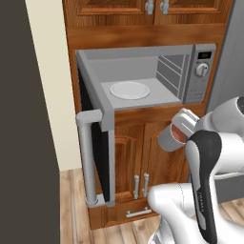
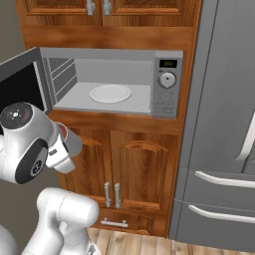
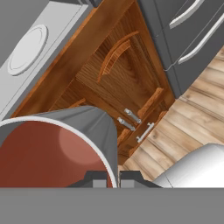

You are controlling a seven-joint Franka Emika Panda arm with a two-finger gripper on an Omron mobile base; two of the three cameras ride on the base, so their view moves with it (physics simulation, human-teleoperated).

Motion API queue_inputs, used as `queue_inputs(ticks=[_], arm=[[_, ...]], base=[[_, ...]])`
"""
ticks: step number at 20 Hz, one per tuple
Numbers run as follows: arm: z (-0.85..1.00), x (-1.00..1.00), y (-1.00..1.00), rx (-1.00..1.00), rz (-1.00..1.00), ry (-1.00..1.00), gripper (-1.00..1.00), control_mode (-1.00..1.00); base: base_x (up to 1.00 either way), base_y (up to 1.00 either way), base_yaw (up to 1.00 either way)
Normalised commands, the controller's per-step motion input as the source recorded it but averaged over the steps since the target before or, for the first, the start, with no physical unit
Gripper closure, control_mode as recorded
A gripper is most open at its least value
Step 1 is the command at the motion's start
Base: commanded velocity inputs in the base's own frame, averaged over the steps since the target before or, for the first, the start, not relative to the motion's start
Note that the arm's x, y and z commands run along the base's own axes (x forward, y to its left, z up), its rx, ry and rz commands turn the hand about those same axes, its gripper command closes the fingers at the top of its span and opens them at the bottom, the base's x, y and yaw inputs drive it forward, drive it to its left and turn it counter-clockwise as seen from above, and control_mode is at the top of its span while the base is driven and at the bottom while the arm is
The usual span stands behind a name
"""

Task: Place the microwavable item in the microwave. Then, close the microwave door and press the start button.

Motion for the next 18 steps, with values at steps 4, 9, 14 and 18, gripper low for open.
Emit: queue_inputs(ticks=[4, 9, 14, 18], arm=[[0.00, 0.00, 0.00, 0.00, 0.00, 0.00, 1.00, 1.00], [0.00, 0.00, 0.00, 0.00, 0.00, 0.00, 1.00, 1.00], [0.00, 0.00, 0.00, 0.00, 0.00, 0.00, 1.00, 1.00], [0.00, 0.00, 0.00, 0.00, 0.00, 0.00, 1.00, 1.00]], base=[[0.06, 0.00, 0.00], [0.08, 0.02, 0.01], [0.00, 0.01, 0.00], [0.15, 0.02, 0.00]])
